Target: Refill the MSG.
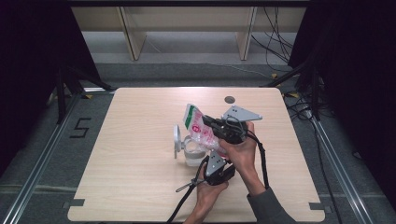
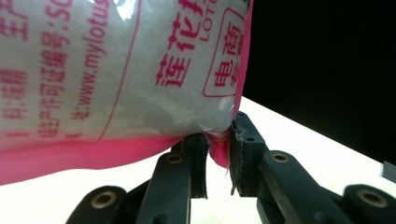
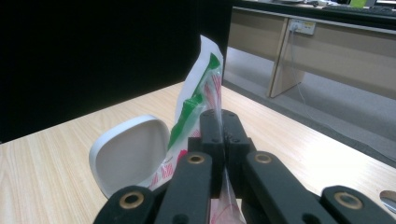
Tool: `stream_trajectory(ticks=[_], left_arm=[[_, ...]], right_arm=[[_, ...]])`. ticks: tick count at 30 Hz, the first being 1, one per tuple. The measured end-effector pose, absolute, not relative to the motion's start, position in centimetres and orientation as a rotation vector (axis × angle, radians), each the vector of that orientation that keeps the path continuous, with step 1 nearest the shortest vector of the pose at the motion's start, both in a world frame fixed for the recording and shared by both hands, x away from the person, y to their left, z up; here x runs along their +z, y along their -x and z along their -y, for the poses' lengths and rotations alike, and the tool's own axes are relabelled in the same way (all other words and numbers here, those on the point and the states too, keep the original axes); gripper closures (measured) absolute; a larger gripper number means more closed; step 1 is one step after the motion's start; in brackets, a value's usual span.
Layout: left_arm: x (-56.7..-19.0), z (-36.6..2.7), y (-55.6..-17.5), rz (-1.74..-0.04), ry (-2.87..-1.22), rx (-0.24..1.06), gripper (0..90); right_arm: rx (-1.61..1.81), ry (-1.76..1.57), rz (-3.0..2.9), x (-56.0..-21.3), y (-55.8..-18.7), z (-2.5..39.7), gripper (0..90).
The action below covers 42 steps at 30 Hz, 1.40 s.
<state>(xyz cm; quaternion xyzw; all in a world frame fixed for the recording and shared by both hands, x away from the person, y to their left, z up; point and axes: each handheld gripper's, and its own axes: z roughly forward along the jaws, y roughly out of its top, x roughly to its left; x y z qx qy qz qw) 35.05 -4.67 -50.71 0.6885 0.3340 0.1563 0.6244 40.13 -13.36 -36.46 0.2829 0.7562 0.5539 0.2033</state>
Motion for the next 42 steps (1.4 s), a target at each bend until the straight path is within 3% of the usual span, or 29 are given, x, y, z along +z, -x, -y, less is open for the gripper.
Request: stream_trajectory(ticks=[42], left_arm=[[-50.75, 4.56, -34.77, -0.769, -1.585, 0.378, 78.0]], right_arm=[[1.583, -0.778, -2.105, -36.57, -40.32, 13.55, 90.0]])
